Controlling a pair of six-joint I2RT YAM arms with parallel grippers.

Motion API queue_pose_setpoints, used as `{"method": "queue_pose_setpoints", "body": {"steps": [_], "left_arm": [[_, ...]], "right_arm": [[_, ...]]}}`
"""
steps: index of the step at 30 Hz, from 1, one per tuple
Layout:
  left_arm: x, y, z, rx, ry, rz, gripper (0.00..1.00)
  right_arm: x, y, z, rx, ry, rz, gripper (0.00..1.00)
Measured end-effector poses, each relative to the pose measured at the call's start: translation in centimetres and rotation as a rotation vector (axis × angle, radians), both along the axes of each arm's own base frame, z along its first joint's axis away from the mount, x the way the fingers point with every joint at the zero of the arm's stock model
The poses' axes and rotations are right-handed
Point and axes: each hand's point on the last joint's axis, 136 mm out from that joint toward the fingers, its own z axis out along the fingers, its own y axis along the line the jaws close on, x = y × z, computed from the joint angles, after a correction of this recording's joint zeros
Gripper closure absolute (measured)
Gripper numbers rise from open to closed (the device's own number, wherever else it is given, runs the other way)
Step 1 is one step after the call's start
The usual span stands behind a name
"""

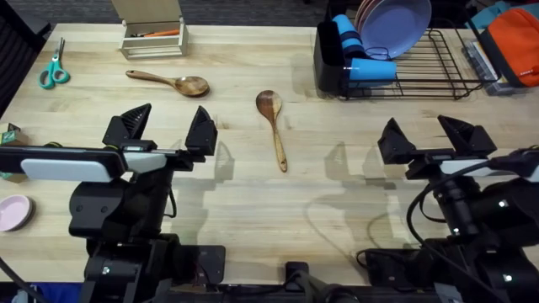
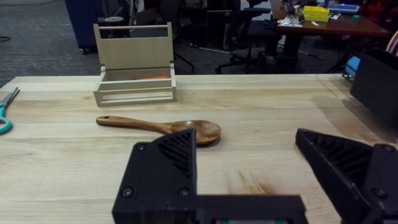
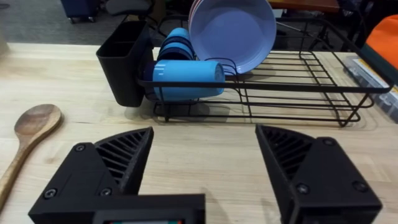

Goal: Pick up the spoon on the table one by one and put them onto the rack

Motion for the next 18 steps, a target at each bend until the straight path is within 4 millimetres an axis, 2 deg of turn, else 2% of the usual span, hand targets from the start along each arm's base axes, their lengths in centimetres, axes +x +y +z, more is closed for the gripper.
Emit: {"method": "queue_pose_setpoints", "body": {"steps": [14,18], "left_arm": [[0.0,0.0,-0.1,0.0,0.006,0.0,0.008],[-0.2,0.0,-1.4,0.001,0.075,0.0,0.009]], "right_arm": [[0.0,-0.1,-0.3,-0.001,0.012,-0.003,0.008],[-0.2,-0.1,-0.5,-0.002,0.04,-0.003,0.008]]}}
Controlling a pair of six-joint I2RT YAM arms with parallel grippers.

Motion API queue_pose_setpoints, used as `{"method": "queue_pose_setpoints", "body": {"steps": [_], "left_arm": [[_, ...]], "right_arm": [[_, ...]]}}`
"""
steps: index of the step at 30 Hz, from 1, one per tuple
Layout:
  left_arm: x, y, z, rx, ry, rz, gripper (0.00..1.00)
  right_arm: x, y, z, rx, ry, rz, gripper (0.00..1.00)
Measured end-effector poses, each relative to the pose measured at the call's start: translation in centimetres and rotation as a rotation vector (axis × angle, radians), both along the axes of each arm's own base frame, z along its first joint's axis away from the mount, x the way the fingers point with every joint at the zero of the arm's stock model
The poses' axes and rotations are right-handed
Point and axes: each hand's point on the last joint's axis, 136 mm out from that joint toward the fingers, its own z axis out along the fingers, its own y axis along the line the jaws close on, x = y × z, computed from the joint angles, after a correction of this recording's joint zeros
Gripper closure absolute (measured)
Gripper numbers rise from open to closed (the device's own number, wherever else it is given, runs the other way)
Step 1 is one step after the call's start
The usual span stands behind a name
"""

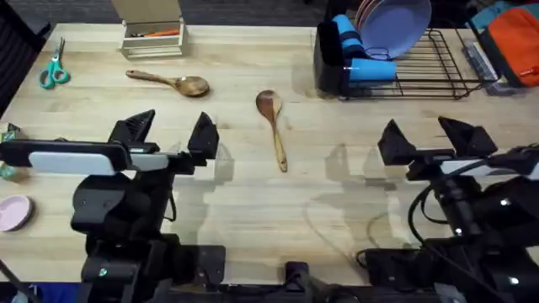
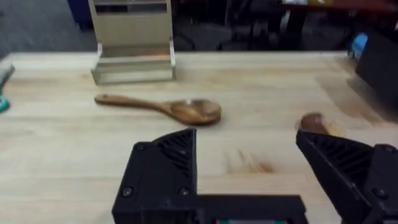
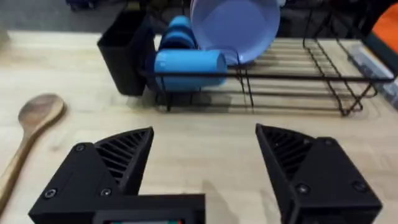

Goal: Pick up the spoon on the table one by one and put them onto the rack

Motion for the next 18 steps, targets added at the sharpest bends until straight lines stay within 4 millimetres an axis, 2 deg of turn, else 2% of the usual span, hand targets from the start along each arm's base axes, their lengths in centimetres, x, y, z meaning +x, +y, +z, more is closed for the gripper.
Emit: {"method": "queue_pose_setpoints", "body": {"steps": [3,5,7,9,13,18], "left_arm": [[-0.5,0.0,0.5,-0.001,0.038,0.001,0.009],[-0.9,0.0,2.2,-0.001,0.023,0.002,0.009],[-1.3,0.1,4.4,-0.001,-0.005,0.007,0.009],[-1.7,0.1,6.4,-0.001,-0.019,0.008,0.009],[-1.8,0.1,9.2,0.0,0.005,0.008,0.009],[-0.1,0.1,11.7,0.009,0.074,0.006,0.01]], "right_arm": [[-0.7,0.1,-0.3,0.001,0.072,0.008,0.008],[-1.4,0.1,-0.8,0.001,0.129,0.007,0.008],[-1.8,0.1,0.0,0.001,0.143,0.007,0.008],[-2.0,0.1,2.0,0.001,0.123,0.007,0.008],[-2.2,0.1,7.1,0.001,0.058,0.007,0.008],[-1.0,0.1,10.9,-0.001,0.082,0.003,0.008]]}}
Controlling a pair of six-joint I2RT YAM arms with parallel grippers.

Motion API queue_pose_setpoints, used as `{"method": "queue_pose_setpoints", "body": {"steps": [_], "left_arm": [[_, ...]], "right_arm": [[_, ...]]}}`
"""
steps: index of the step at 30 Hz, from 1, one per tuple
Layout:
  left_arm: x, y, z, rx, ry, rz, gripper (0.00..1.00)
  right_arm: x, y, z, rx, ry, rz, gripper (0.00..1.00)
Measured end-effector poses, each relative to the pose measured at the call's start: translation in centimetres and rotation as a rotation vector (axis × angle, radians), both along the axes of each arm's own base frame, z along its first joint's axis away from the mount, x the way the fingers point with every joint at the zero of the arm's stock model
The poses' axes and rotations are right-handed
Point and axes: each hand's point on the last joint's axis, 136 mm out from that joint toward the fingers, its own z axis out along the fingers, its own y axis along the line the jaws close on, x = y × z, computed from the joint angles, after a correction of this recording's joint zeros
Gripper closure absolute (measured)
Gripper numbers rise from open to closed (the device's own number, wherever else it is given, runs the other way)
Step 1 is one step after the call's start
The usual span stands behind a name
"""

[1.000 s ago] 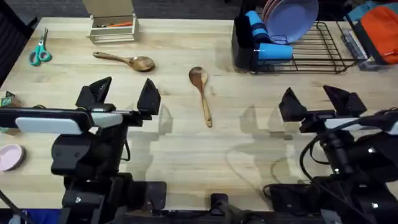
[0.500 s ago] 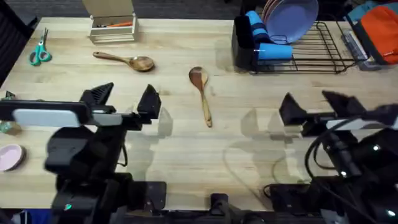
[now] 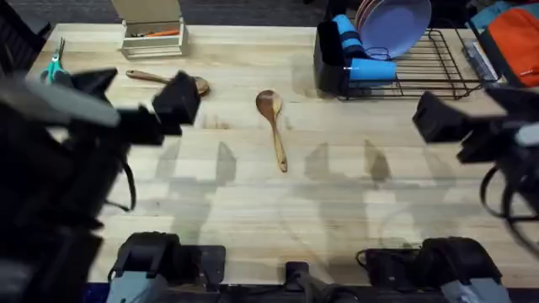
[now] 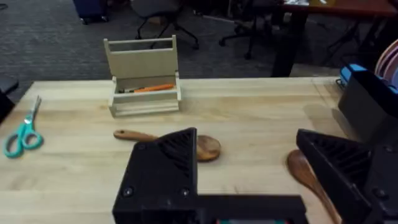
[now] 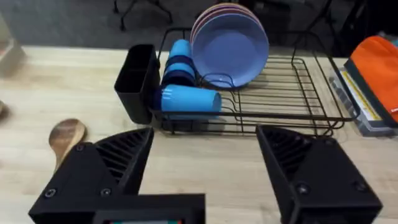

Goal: Pick up the spoon on the table one by one and put them onto the rack

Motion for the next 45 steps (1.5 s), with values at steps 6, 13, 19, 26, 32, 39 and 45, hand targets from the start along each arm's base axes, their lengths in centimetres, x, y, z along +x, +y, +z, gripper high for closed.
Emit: {"method": "queue_pose_setpoints", "body": {"steps": [6,13,19,26,32,39,45], "left_arm": [[2.5,0.0,3.3,0.052,0.093,-0.011,0.01],[4.5,-0.1,5.4,0.082,0.292,-0.028,0.009],[5.9,-0.3,6.0,0.081,0.422,-0.044,0.008],[7.2,-0.4,5.2,0.077,0.479,-0.055,0.008],[7.2,-0.2,5.0,0.083,0.489,-0.043,0.007],[7.9,0.4,4.3,0.241,0.513,-0.093,0.01],[9.1,3.5,2.0,0.348,0.592,-0.101,0.009]], "right_arm": [[2.7,0.0,2.2,-0.024,0.139,0.004,0.008],[5.1,0.0,3.9,-0.033,0.368,0.01,0.008],[7.2,0.0,5.3,-0.033,0.465,0.012,0.008],[8.2,0.1,4.5,-0.031,0.51,0.017,0.008],[8.2,0.1,4.5,-0.03,0.51,0.019,0.008],[8.2,0.1,4.5,-0.03,0.509,0.019,0.008],[8.2,0.1,4.5,-0.03,0.509,0.019,0.008]]}}
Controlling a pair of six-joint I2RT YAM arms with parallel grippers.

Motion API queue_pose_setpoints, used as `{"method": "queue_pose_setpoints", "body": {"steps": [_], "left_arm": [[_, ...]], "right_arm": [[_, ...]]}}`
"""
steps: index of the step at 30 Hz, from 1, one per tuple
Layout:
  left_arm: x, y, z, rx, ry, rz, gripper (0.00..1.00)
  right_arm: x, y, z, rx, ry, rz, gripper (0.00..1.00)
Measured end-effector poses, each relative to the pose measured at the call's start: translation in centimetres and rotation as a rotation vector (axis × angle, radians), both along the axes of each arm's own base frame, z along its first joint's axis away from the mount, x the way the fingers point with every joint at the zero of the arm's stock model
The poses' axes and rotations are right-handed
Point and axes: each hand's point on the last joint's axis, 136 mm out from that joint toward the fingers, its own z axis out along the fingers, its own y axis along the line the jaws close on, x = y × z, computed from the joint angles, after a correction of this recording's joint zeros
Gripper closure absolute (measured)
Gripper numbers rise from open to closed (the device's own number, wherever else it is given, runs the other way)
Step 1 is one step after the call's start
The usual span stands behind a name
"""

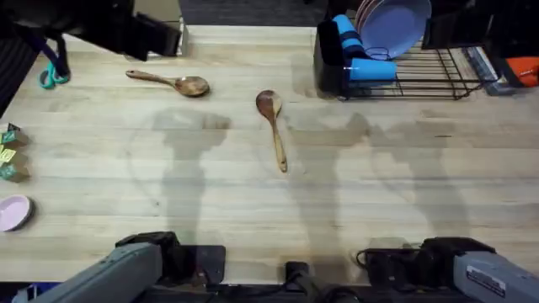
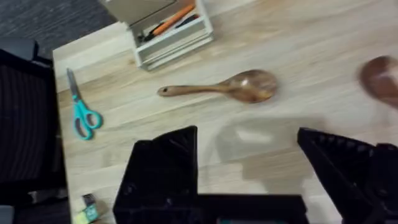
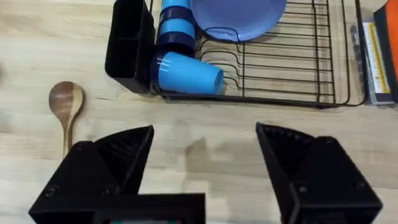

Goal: Pick up the spoon on the table one by one and put them onto the rack

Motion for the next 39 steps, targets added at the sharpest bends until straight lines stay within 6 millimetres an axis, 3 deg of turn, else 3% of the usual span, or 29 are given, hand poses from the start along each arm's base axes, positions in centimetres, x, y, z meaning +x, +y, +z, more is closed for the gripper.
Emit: {"method": "queue_pose_setpoints", "body": {"steps": [1,5,6,10,11,20,21,26,39], "left_arm": [[0.6,2.2,-1.0,0.031,0.028,-0.003,0.01],[1.8,5.0,-2.1,0.049,0.038,-0.014,0.009],[2.9,7.0,-2.8,0.059,0.026,-0.02,0.008],[4.1,9.2,-3.7,0.068,0.02,-0.007,0.008],[4.7,9.9,-4.8,0.066,0.039,-0.007,0.008],[7.6,10.5,-5.7,0.095,-0.008,-0.064,0.009],[8.9,9.2,-8.6,0.139,0.024,-0.278,0.009],[9.6,8.2,-11.3,0.172,0.044,-0.45,0.009],[13.4,8.4,-14.8,0.264,-0.042,-0.614,0.007]], "right_arm": [[0.0,0.0,0.0,0.0,0.0,0.0,0.008],[0.0,0.0,0.0,0.0,0.0,0.0,0.008],[0.0,0.0,0.0,0.0,0.0,0.0,0.008],[0.0,0.0,0.0,0.0,0.0,0.0,0.008],[0.0,0.0,0.0,0.0,0.0,0.0,0.008],[0.0,0.0,0.0,0.0,0.0,0.0,0.008],[0.0,0.0,0.0,0.0,0.001,0.0,0.008],[0.3,0.0,-0.7,0.0,0.027,0.0,0.008],[0.9,0.0,-1.7,0.0,0.061,0.0,0.008]]}}
